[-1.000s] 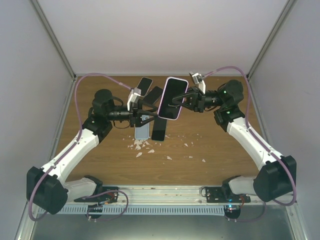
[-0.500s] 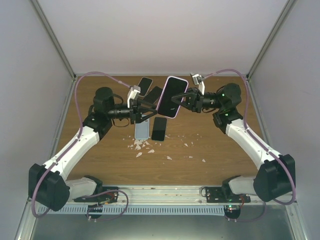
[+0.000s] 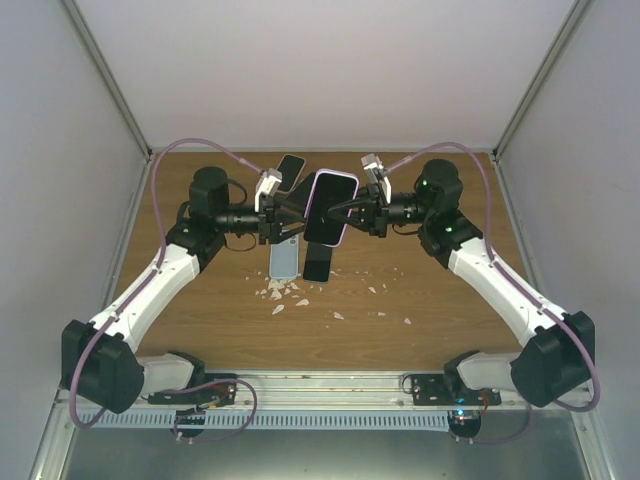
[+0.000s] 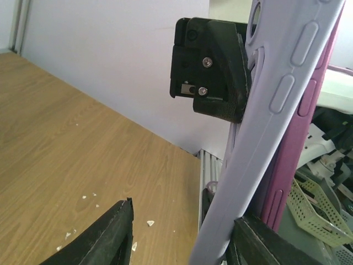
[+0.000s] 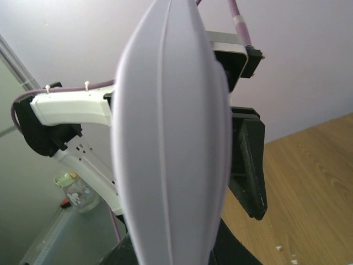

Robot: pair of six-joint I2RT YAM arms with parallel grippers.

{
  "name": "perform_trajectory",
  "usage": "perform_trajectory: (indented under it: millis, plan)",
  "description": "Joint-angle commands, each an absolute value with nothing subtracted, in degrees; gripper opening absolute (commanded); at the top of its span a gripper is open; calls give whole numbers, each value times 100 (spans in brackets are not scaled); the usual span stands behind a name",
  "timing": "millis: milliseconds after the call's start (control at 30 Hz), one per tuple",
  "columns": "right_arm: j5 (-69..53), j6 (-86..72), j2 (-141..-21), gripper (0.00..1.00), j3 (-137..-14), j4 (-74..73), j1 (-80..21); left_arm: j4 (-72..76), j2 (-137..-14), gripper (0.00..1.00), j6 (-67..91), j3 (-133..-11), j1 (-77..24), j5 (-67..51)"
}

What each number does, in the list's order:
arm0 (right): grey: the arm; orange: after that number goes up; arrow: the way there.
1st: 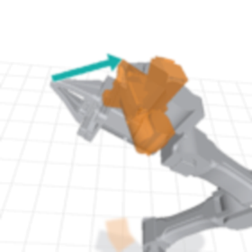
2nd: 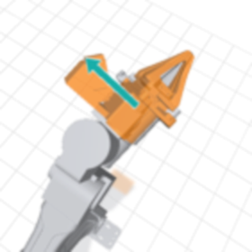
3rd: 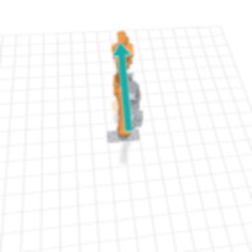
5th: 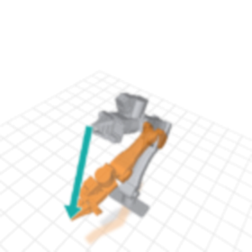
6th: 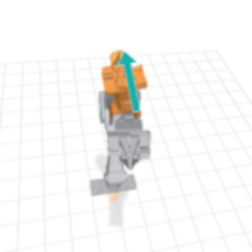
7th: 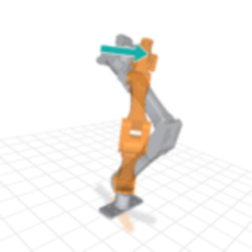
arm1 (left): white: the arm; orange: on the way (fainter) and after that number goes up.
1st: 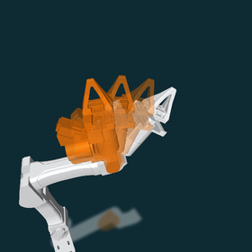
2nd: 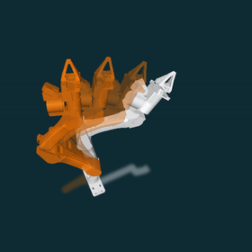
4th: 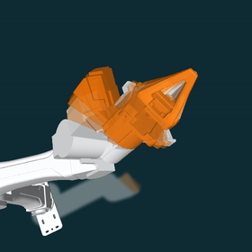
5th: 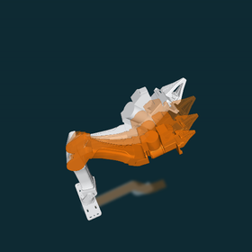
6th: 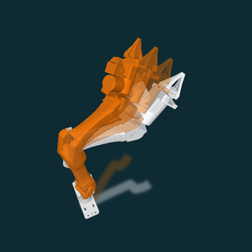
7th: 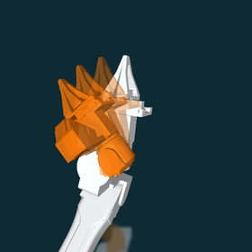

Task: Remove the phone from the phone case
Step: Remove the phone case from the phone.

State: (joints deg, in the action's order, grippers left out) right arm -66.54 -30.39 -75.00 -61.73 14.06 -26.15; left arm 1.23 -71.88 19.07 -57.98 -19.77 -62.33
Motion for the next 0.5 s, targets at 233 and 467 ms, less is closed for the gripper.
perform_trajectory:
  millis: [233,467]
  plan:
    - [-7954,-1512,-7523,1,-6190,-500,-3391,764,-7313,50,1655,-6906,-2134,-6276]
    - [-8001,-1723,-7675,0,-5994,-291,-3673,704,-7458,54,1614,-7167,-2378,-6339]
